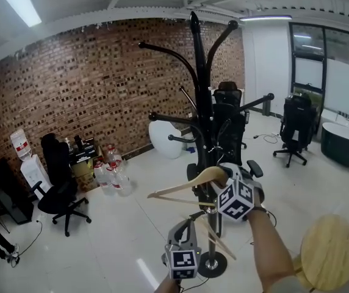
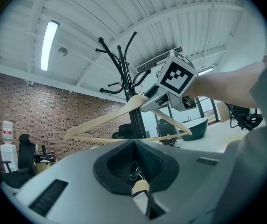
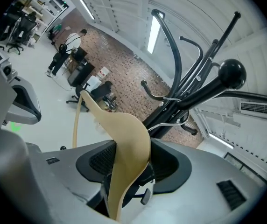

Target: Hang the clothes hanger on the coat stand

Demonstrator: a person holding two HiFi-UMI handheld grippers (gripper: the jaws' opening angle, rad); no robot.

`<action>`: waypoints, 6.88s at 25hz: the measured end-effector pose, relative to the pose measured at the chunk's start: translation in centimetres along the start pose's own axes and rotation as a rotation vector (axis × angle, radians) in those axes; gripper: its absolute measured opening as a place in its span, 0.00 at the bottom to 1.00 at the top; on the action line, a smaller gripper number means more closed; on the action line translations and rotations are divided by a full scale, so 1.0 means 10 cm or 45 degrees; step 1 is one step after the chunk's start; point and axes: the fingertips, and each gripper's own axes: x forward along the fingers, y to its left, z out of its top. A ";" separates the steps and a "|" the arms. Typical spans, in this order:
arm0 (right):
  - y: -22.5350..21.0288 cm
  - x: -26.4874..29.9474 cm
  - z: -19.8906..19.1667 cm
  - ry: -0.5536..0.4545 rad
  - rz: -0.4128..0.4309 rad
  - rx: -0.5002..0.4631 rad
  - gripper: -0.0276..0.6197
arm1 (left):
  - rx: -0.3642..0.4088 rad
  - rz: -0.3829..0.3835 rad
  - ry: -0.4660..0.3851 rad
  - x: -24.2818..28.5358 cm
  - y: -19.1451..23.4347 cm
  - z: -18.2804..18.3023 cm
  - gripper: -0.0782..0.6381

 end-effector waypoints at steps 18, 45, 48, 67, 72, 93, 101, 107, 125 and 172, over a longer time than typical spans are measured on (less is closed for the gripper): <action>-0.19 0.19 -0.07 -0.045 -0.092 -0.044 0.54 | -0.005 0.045 -0.019 0.18 0.20 0.10 0.12; -0.06 -0.50 -0.24 -0.366 -0.208 0.410 0.45 | -0.069 0.037 -0.120 0.32 0.09 0.30 0.13; -0.11 -0.80 -0.32 -0.438 -0.300 0.609 0.23 | -0.075 0.030 -0.124 0.25 0.01 0.30 0.13; 0.52 -1.37 -0.97 -0.458 -0.301 1.012 0.03 | -0.156 -0.087 -0.115 0.14 -0.43 0.05 0.13; 0.55 -1.41 -1.12 -0.431 -0.378 1.059 0.03 | -0.170 -0.155 -0.113 0.13 -0.55 -0.05 0.13; 2.03 -1.44 -0.82 -0.073 -0.819 1.204 0.03 | -0.240 -0.718 -0.053 -0.38 -0.03 -1.06 0.12; 2.57 -2.34 -1.06 0.004 -0.853 1.258 0.03 | -0.213 -0.774 -0.045 -1.14 -0.56 -1.04 0.13; 2.83 -2.64 -1.17 0.048 -0.911 1.284 0.03 | -0.187 -0.790 -0.010 -1.47 -0.58 -1.20 0.13; 4.43 -2.82 -0.34 0.284 -1.092 1.379 0.02 | -0.152 -0.931 0.069 -2.29 0.51 -1.93 0.12; 4.92 -3.91 -0.73 0.410 -1.156 1.466 0.02 | -0.111 -1.055 0.120 -3.13 -0.26 -2.08 0.13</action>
